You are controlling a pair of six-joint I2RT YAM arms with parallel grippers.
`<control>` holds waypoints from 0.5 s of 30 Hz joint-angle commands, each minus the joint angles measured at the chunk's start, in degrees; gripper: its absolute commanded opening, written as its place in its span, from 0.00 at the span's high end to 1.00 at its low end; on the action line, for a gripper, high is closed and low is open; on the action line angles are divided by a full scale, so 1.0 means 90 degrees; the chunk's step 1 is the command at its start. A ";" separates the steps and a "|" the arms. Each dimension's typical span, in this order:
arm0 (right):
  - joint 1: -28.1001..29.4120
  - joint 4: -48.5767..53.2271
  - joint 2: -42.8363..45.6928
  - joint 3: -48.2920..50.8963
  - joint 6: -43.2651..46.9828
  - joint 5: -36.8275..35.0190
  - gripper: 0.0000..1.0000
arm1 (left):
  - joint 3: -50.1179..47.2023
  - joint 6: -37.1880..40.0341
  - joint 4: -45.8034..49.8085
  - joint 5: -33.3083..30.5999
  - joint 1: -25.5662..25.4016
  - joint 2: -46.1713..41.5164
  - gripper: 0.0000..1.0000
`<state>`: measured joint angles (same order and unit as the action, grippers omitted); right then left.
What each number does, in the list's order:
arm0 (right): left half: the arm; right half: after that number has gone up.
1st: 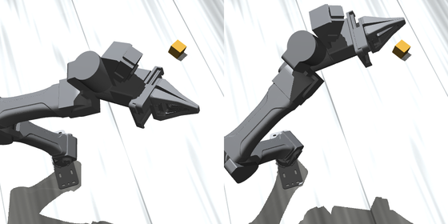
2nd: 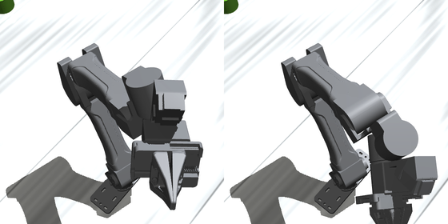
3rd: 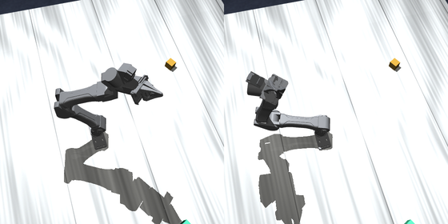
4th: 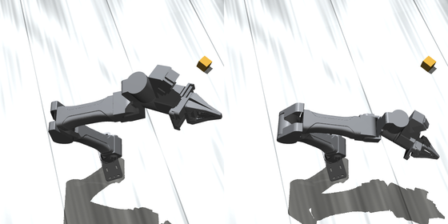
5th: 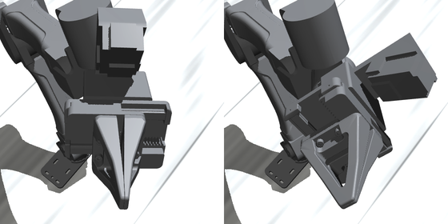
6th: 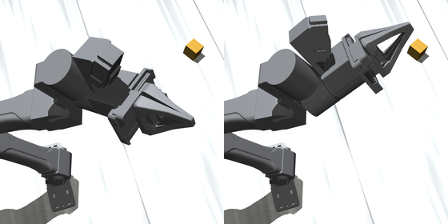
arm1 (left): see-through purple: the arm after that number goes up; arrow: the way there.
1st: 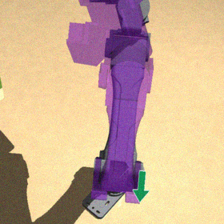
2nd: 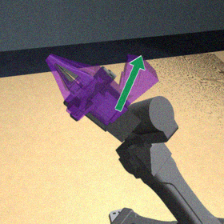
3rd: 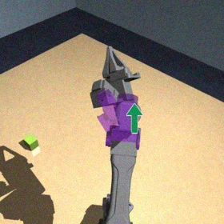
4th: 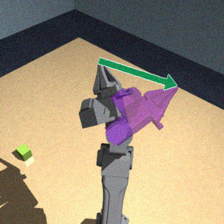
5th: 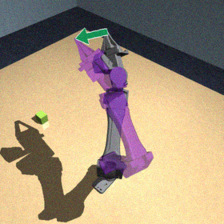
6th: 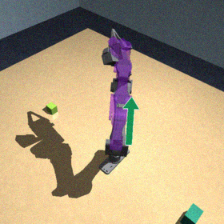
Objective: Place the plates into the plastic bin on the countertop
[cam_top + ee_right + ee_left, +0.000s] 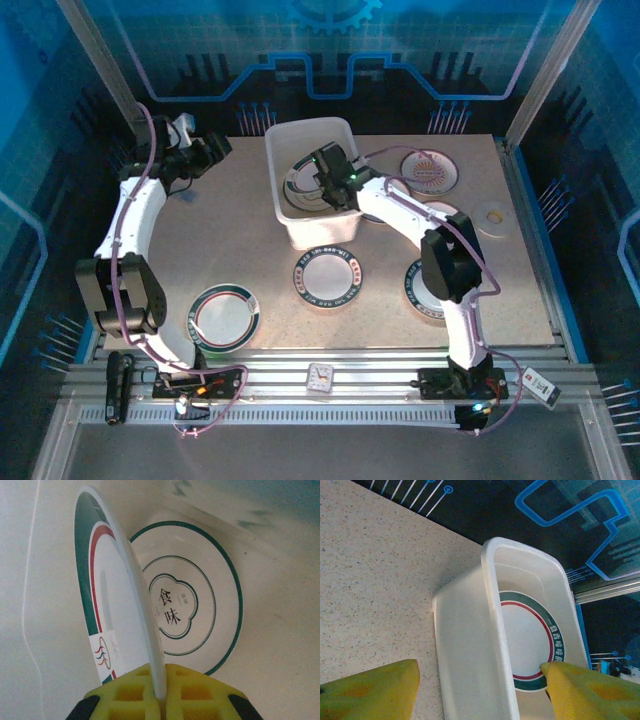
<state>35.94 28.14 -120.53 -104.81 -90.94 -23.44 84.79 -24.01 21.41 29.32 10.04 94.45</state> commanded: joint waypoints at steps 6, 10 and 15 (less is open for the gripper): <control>0.0135 0.0877 -0.0787 -0.1094 -0.0552 -0.0541 1.00 | 0.0227 0.0068 0.0149 0.0199 0.0066 0.0084 0.31; 0.0166 0.1125 -0.1029 -0.1377 -0.0833 -0.0532 1.00 | 0.0272 0.0054 0.0170 0.0204 0.0066 0.0118 0.31; 0.0195 0.1271 -0.1222 -0.1672 -0.0959 -0.0490 1.00 | 0.0288 0.0031 0.0180 0.0211 0.0066 0.0130 0.31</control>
<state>36.23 36.47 -128.57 -117.91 -95.68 -28.03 85.47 -24.01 22.26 29.69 10.15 95.04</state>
